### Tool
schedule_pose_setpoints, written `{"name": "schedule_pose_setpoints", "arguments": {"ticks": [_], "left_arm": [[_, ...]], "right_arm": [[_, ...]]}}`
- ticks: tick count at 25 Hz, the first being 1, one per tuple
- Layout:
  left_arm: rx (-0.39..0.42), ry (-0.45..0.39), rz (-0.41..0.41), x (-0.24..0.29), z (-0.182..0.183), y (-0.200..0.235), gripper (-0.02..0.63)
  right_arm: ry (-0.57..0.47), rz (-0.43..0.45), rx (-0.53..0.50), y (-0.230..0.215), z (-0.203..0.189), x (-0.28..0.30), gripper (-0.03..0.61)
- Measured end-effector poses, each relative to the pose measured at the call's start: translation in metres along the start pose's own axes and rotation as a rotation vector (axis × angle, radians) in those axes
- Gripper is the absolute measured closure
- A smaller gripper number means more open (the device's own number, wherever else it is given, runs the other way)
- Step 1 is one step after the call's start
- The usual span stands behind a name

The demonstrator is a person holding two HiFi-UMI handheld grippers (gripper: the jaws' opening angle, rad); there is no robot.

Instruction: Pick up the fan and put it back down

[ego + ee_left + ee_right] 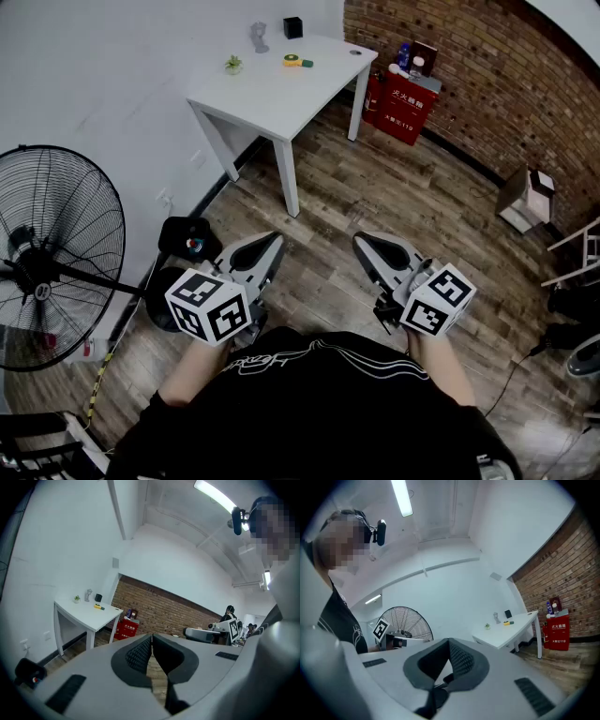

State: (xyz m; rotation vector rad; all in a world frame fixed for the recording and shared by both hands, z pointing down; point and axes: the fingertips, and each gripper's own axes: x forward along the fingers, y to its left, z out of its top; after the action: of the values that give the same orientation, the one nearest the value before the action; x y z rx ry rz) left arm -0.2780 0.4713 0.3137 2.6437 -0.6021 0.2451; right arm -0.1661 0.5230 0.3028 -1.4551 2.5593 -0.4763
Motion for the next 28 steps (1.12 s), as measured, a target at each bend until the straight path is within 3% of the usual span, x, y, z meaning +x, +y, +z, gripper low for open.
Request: {"name": "schedule_pose_setpoints", "arguments": {"ticks": [6,10,17,28], "left_arm": [[0.013,-0.006,-0.024,-0.001,0.000,-0.017,0.578],[0.017,-0.007,-0.036,0.003,-0.001,-0.021,0.578],[0.039,-0.004,-0.065,0.018,0.003,-0.019,0.578],[0.065,-0.015,-0.097,0.065,0.011,0.008,0.578]], "right_arm": [[0.003,-0.079,-0.024,-0.006,0.006,-0.021,0.577],[0.019,-0.087,-0.038,-0.007,0.006,-0.027,0.577],[0.030,-0.095,-0.105,-0.013,0.012,-0.032,0.417],[0.052,-0.181,-0.147,-0.065,0.005,-0.022,0.258]]}}
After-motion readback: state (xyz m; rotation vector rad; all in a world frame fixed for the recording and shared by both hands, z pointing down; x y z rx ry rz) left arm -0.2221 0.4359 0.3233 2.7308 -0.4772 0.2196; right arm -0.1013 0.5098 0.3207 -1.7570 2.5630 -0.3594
